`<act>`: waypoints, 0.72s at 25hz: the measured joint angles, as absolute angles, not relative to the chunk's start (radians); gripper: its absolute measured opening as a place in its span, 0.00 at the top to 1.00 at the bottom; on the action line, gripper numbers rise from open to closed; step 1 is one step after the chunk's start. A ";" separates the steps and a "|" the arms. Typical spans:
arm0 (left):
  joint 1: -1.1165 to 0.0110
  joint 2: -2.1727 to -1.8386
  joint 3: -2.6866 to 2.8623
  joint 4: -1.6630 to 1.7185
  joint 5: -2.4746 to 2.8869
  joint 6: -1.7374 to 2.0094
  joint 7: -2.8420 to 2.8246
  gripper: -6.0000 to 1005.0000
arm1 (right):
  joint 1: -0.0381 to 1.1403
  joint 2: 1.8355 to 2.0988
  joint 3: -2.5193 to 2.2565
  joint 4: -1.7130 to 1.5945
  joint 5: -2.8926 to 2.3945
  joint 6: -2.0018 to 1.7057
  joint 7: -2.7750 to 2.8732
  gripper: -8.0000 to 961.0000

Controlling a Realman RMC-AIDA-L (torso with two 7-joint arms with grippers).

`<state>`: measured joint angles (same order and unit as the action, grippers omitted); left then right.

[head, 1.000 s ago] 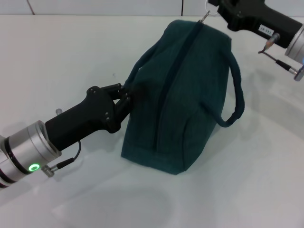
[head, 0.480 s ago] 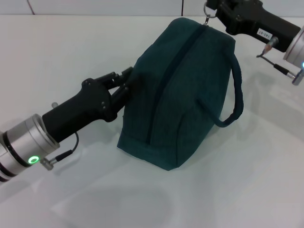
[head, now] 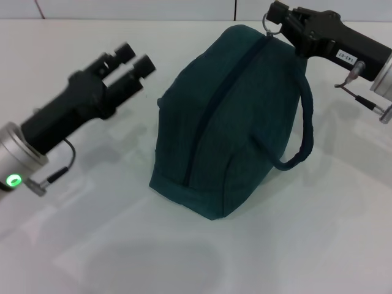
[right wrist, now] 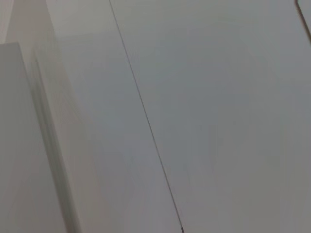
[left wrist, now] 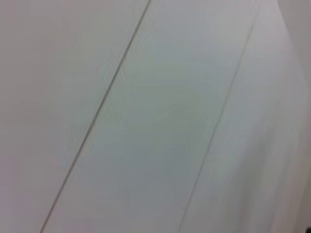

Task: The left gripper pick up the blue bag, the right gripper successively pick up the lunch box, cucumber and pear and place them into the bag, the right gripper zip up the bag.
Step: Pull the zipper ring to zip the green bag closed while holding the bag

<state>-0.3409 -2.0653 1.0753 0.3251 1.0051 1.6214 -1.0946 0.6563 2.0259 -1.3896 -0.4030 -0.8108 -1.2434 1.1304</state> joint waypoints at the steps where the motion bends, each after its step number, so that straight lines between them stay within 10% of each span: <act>1: -0.343 -2.060 1.074 0.337 1.005 1.619 -1.110 0.37 | 0.655 2.026 -1.387 -0.403 -0.811 -1.245 1.130 0.90; 6: -0.356 -2.033 1.073 0.439 1.021 1.556 -1.263 0.22 | 0.649 2.024 -1.380 -0.403 -0.811 -1.260 1.130 0.90; 18: -0.436 -1.928 1.046 0.874 1.411 1.419 -1.882 0.22 | 0.612 2.018 -1.367 -0.407 -0.788 -1.305 1.121 0.90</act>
